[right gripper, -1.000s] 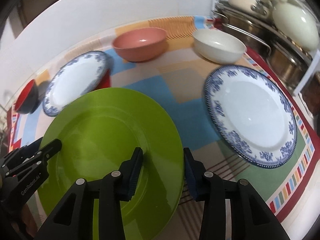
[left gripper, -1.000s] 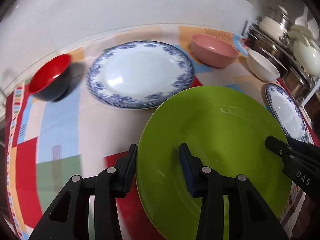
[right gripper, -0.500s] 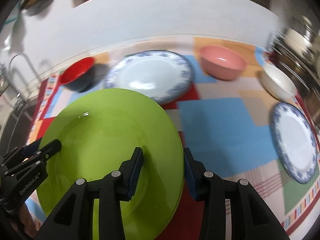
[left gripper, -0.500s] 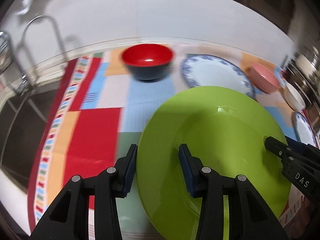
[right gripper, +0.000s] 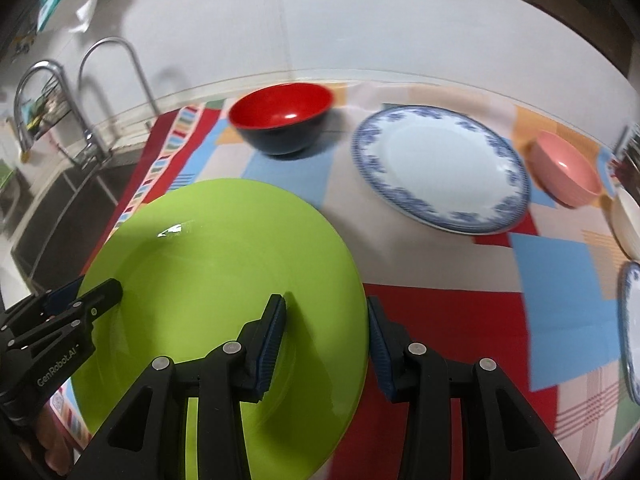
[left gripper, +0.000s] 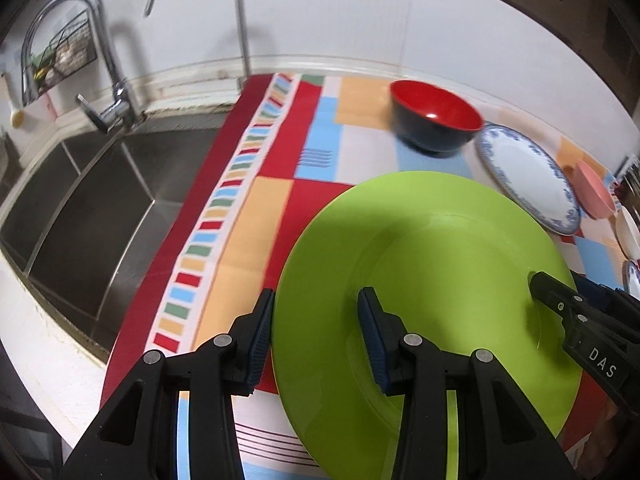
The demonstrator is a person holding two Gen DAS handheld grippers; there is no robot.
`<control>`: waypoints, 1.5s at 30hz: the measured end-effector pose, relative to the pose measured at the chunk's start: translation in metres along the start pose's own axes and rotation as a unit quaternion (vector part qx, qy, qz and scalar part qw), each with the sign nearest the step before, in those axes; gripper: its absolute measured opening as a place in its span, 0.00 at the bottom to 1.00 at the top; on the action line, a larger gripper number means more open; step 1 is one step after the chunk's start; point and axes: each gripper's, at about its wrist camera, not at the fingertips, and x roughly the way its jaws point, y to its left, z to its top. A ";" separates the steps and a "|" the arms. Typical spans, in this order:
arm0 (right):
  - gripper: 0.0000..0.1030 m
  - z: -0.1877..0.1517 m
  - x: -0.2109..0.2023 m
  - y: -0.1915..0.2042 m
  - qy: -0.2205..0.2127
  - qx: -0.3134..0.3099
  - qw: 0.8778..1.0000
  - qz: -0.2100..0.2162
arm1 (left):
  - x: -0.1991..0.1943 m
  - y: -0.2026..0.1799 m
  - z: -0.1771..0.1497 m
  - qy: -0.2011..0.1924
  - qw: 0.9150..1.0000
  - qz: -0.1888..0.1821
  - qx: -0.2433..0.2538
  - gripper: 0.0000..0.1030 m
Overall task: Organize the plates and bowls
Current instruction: 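Carry the lime-green plate toward the sink and lower it onto the cloth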
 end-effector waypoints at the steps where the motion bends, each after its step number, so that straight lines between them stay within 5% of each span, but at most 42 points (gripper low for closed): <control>1: 0.40 0.000 0.002 0.006 0.001 -0.004 1.000 0.001 | 0.003 0.003 0.000 0.002 1.000 0.001 -0.002 0.40; 20: 0.40 -0.002 0.039 0.038 0.040 -0.008 0.999 0.005 | 0.030 0.027 -0.006 0.037 0.999 0.005 0.002 0.41; 31: 0.41 -0.005 0.041 0.037 0.044 0.002 0.999 0.002 | 0.020 0.029 -0.005 0.023 1.000 0.014 0.002 0.41; 36: 0.44 -0.004 0.022 0.039 0.008 -0.004 1.000 -0.010 | -0.004 0.023 0.000 -0.009 1.000 0.010 0.014 0.57; 42: 0.70 -0.006 -0.021 0.022 -0.046 0.029 0.998 -0.016 | -0.043 -0.002 0.005 -0.071 0.996 -0.008 0.050 0.78; 45: 0.75 -0.009 -0.044 0.007 -0.072 0.045 0.996 -0.033 | -0.064 -0.022 0.008 -0.101 0.992 -0.020 0.074 0.88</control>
